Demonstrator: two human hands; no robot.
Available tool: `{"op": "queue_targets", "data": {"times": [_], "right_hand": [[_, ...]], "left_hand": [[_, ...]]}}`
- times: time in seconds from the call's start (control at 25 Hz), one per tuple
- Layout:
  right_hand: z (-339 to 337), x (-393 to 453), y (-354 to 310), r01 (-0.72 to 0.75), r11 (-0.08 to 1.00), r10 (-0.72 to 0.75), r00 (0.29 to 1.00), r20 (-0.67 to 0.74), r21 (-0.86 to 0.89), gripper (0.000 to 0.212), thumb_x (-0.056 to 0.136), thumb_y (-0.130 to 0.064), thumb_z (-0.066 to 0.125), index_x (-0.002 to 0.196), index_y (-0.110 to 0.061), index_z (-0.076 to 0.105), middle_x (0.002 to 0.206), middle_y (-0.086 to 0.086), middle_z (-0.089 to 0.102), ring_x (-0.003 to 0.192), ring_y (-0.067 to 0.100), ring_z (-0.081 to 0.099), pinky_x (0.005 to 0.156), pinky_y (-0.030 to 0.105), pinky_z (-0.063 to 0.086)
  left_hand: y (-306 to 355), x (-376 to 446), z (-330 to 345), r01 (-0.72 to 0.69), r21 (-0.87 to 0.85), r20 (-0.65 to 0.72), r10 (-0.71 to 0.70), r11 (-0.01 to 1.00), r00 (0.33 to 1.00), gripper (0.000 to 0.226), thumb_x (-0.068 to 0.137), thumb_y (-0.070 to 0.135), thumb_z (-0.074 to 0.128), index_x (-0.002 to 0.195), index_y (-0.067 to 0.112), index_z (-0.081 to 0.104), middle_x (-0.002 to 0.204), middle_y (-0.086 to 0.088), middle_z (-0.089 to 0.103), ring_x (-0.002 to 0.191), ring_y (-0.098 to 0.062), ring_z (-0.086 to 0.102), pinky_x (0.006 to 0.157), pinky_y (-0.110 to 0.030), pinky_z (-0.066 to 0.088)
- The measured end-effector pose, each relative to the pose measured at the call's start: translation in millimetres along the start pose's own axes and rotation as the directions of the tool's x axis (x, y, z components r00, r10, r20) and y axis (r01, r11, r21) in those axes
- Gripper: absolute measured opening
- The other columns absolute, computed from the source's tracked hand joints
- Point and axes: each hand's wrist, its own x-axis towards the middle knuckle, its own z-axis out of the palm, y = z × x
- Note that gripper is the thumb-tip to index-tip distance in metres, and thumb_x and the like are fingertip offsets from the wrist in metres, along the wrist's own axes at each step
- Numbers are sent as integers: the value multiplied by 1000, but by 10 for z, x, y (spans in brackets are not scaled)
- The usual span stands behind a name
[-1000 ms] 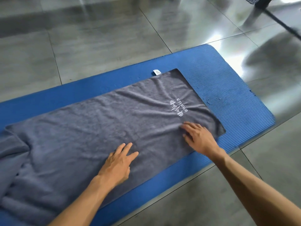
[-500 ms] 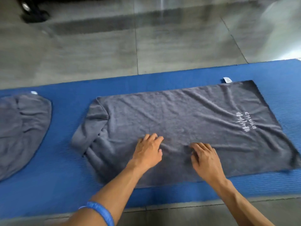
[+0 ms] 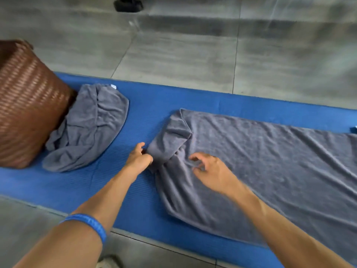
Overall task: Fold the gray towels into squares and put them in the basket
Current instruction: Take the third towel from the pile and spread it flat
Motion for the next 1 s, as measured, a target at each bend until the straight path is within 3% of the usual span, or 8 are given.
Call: {"op": "queue_targets", "data": {"times": [0.16,0.24,0.44,0.56,0.72,0.84,0.92,1.0], "right_hand": [[-92,371,126,-194,975,192,981,28,106,32,85,-10,63,114,-23,60,106,-6,67,91,12,64,81,25,50],[-81,580,136,-339,910,338,940,45,237,37,85,-11,65,116,-29,55,102,-6,67,88,14,63,72,26,47],[132,1124,10,-521,508,636,764,110,686,39,85,-25,74,118,-20,53,87,0,66,69,15,65,61,35,57],[276,1305,-43,-516,385,686,715,138,765,16,88,-28,70,93,-15,62,75,3,64,56,15,60,47,27,51],[129,1535,-219,-483,526,724,686,-70,699,23,83,-27,73,69,-18,58,65,3,56,50,16,49,41,24,39],[-98,1721,-440,-417,455,572,814,101,787,10,92,-22,67,85,-18,61,72,3,61,52,14,57,43,22,47],[-202,1744,-564,-382,394,384,895,228,836,7,97,-18,60,104,-20,57,91,2,68,69,15,66,58,29,56],[-216,1694,-594,-393,544,295,917,270,741,27,95,-14,62,119,-22,52,106,2,68,82,17,66,70,33,57]], "left_hand": [[-73,29,-83,-26,-3,78,26,1000,997,32,78,4,67,108,14,67,107,-3,70,99,-19,62,83,-30,48],[-106,-41,-121,-23,-135,116,39,991,992,14,79,11,72,93,12,71,91,1,73,92,-16,64,82,-29,50],[-180,-193,-103,0,-603,206,156,797,966,34,61,21,82,91,18,66,96,-2,71,95,-20,65,86,-31,48],[-189,-217,-26,-89,-366,361,230,926,904,66,65,9,84,120,31,55,111,4,70,105,-11,65,93,-28,52],[-38,-211,-224,-129,-135,270,162,982,949,42,75,10,75,110,27,60,101,6,70,98,-9,66,83,-24,54],[-35,-112,-523,-69,-103,209,89,992,974,37,78,18,73,110,30,59,114,2,66,109,-17,61,89,-31,51],[-83,-68,-736,5,153,161,-30,988,986,59,79,34,75,131,28,49,130,-1,55,115,-21,56,86,-31,50],[-108,-69,-964,55,429,104,-110,902,989,74,82,41,71,144,22,36,137,-6,51,111,-23,57,80,-31,51]]}}
